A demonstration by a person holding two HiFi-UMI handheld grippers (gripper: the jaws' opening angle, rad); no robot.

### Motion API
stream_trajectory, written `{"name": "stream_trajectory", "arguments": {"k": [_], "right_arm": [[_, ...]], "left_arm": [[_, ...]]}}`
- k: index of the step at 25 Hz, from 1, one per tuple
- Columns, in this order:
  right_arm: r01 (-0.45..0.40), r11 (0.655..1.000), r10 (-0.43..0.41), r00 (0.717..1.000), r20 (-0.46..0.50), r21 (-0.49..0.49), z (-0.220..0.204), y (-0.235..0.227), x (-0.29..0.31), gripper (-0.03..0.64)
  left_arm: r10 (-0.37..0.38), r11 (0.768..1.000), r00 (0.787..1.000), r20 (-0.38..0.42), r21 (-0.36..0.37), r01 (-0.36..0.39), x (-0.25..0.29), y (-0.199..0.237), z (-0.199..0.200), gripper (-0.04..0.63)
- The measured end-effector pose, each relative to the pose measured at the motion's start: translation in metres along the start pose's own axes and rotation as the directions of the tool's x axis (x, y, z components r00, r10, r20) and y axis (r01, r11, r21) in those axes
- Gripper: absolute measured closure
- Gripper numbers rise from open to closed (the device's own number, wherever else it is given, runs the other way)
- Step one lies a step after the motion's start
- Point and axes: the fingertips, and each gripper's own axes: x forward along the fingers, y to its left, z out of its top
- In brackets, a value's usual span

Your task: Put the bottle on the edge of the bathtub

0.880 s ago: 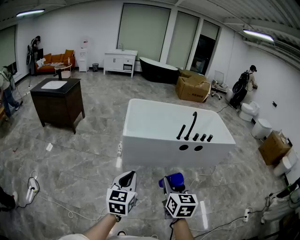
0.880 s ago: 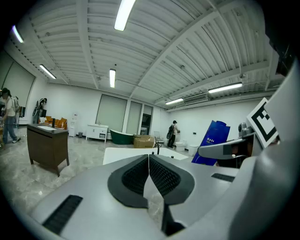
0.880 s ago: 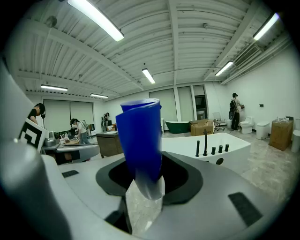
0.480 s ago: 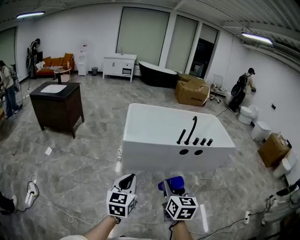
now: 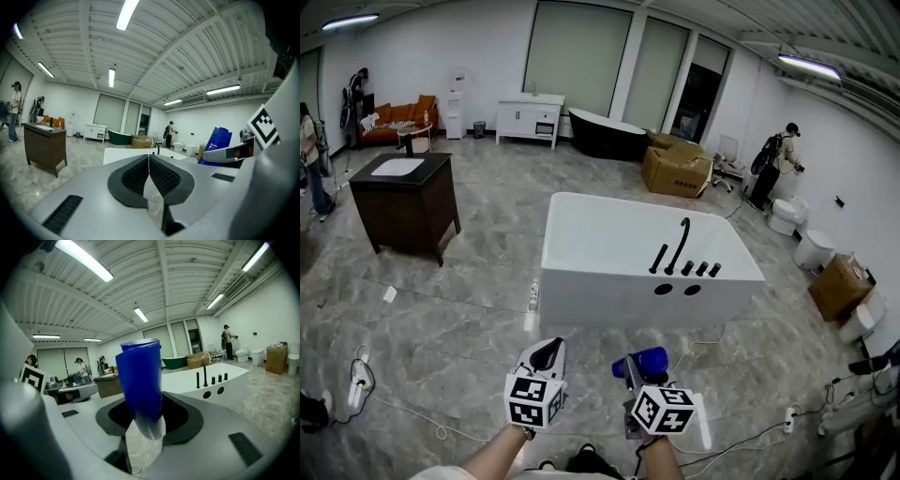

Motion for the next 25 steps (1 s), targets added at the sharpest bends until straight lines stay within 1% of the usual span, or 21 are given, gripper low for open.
{"name": "stream_trajectory", "arguments": {"k": [5, 11, 16, 25], "right_arm": [[0.007, 1.000, -0.007, 1.000, -0.006, -0.008, -0.002, -0.002, 0.001, 0.443], [0.031, 0.999, -0.030, 0.999, -0.039, 0.012, -0.007, -0.022, 0.018, 0.443], [0.030, 1.000, -0.029, 0.999, -0.044, 0.002, 0.004, -0.037, 0.035, 0.443], [0.023, 1.000, -0.023, 0.998, -0.059, -0.001, 0.018, -0.064, 0.080, 0.443]], "left_arm": [[0.003, 1.000, 1.000, -0.010, -0.015, -0.004, 0.005, 0.004, -0.005, 0.575], [-0.003, 1.000, 0.999, -0.033, -0.006, 0.003, 0.028, 0.001, -0.008, 0.575], [0.005, 1.000, 1.000, -0.023, -0.002, -0.005, 0.054, 0.003, 0.001, 0.575], [0.013, 1.000, 0.999, -0.040, -0.004, -0.013, 0.103, 0.012, -0.001, 0.575]]}}
